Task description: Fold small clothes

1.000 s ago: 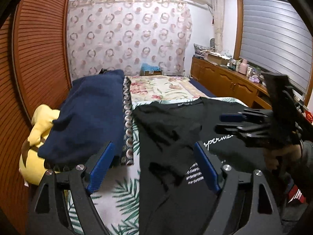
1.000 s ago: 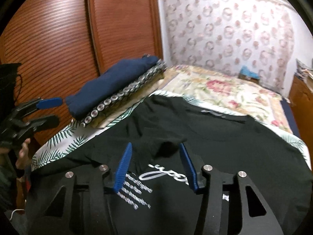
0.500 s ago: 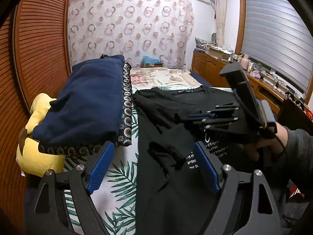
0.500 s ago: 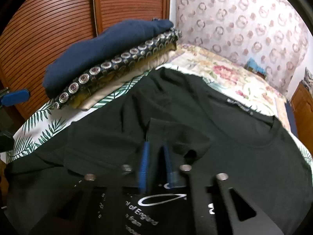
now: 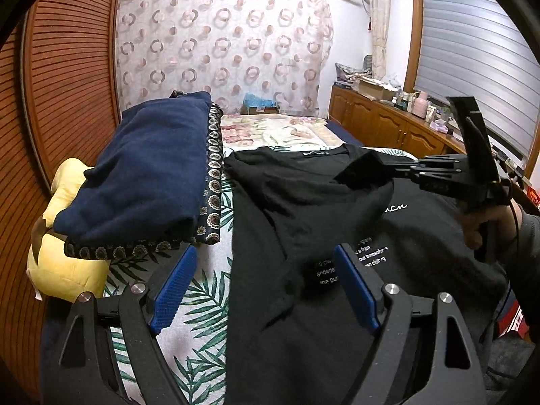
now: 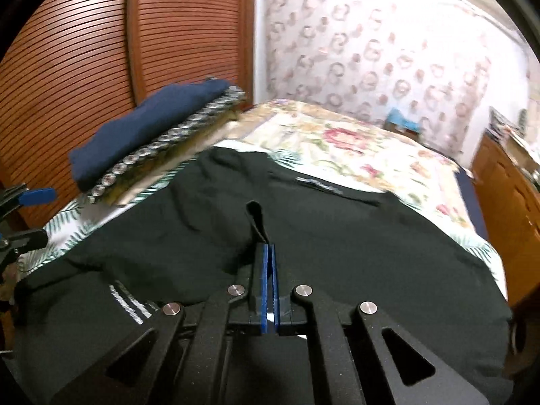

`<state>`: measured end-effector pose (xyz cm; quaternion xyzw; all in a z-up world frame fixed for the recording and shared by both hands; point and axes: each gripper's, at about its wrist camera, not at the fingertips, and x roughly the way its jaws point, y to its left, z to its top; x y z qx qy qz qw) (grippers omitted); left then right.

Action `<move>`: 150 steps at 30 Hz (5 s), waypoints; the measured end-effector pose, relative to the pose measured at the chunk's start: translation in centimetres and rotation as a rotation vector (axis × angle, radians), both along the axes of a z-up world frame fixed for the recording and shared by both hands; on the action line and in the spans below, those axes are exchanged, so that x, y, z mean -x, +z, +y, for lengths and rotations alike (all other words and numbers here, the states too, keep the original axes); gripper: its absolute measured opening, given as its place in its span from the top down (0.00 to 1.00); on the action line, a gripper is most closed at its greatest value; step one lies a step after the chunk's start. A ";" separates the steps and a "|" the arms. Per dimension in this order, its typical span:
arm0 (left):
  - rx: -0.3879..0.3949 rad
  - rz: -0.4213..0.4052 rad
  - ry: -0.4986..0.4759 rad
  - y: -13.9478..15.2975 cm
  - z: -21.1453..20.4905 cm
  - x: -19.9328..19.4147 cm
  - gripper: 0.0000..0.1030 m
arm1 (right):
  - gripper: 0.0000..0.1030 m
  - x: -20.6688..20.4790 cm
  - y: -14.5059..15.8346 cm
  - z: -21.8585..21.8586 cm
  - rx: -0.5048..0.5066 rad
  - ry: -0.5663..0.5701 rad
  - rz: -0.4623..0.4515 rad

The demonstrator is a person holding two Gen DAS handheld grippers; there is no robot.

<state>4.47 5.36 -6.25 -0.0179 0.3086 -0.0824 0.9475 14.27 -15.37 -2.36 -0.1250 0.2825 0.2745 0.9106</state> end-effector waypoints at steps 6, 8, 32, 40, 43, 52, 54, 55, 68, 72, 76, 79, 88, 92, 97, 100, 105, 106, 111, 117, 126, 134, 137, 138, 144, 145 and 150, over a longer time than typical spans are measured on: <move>0.002 -0.004 0.001 0.1 0.1 0.2 0.19 | 0.78 0.7 -0.5 0.2 0.027 -0.067 0.000; 0.000 -0.005 0.002 0.2 0.1 0.2 0.19 | 0.63 1.0 -0.6 1.1 0.023 -0.059 0.009; 0.010 0.012 0.053 -0.6 2.1 1.3 0.19 | 0.60 7.1 -5.1 6.4 0.157 0.287 0.103; 0.011 0.009 0.054 -0.6 2.3 1.3 0.19 | 0.90 7.1 -3.3 6.7 0.206 0.270 0.006; 0.012 0.006 0.054 -0.7 2.4 1.4 0.19 | 0.90 7.9 -1.1 6.5 0.195 0.264 -0.026; 0.011 0.007 0.045 -0.6 2.1 1.4 0.19 | 0.66 9.5 0.6 3.7 0.130 0.224 -0.043; 0.010 0.008 0.048 -0.6 2.0 1.4 0.19 | 0.62 8.8 -0.5 3.2 0.139 0.180 -0.022; 0.010 0.007 0.046 -0.6 2.1 1.5 0.19 | 0.62 8.3 -1.0 3.3 0.141 0.161 -0.006; 0.005 0.017 0.030 -0.9 1.1 1.3 0.19 | 0.62 4.6 -6.7 3.5 0.075 0.110 0.173; 0.003 0.018 0.026 -1.0 0.8 1.5 0.19 | 0.62 3.5 -7.0 4.5 0.078 0.109 0.171; 0.006 0.020 0.028 -0.9 0.9 1.4 0.19 | 0.71 2.9 -6.3 4.3 0.080 0.120 0.154; 0.006 0.022 0.028 -1.0 0.9 1.5 0.19 | 0.88 2.8 -6.3 4.2 0.088 0.136 0.142; 0.007 0.018 0.028 -0.9 0.8 1.5 0.19 | 0.95 5.4 -3.4 1.9 0.065 0.159 0.090; 0.005 0.018 0.023 -0.9 0.5 1.5 0.19 | 0.95 7.0 -1.7 1.1 0.063 0.150 0.044; 0.005 0.023 0.016 -0.9 0.3 1.3 0.19 | 0.68 7.2 -2.1 1.1 0.102 0.128 0.036; -0.001 0.022 0.012 -0.7 0.1 1.0 0.19 | 0.55 6.4 -2.6 0.5 0.101 0.094 0.044; -0.016 -0.001 -0.008 0.1 -0.4 -0.4 0.19 | 0.54 4.3 -3.2 -0.5 0.077 0.029 0.058; -0.018 -0.002 -0.012 0.2 -0.5 -0.8 0.19 | 0.54 3.5 -3.5 -0.8 0.068 0.013 0.059; -0.025 -0.011 -0.028 0.8 -1.1 -2.3 0.19 | 0.54 -1.0 -5.1 0.1 0.078 -0.020 0.110; -0.047 -0.005 -0.032 1.2 -1.4 -3.2 0.19 | 0.72 -2.8 -6.8 2.8 0.095 0.076 0.163; -0.034 0.006 -0.040 1.7 -1.4 -5.1 0.20 | 0.98 -2.8 -5.4 1.3 0.119 -0.106 0.015; -0.047 0.061 -0.070 1.6 -2.8 -9.1 0.42 | 0.91 -2.6 -5.4 0.1 0.071 -0.120 0.054; -0.090 0.096 -0.077 1.1 -4.1 -11.1 0.49 | 0.75 -2.4 -5.4 -1.0 0.093 -0.096 0.080; -0.105 0.108 -0.074 1.0 -4.3 -11.7 0.50 | 0.69 -2.5 -5.7 -1.3 0.108 -0.095 0.090; -0.183 0.190 -0.065 -0.6 -5.9 -14.8 0.52 | 0.66 -3.4 -6.5 -3.5 0.089 -0.117 0.123; -0.189 0.203 -0.066 -0.8 -6.0 -15.3 0.53 | 0.65 -3.5 -6.4 -3.8 0.073 -0.116 0.133; -0.235 0.275 -0.055 -2.7 -6.3 -17.0 0.53 | 0.56 -3.4 -6.3 -4.4 0.054 -0.103 0.144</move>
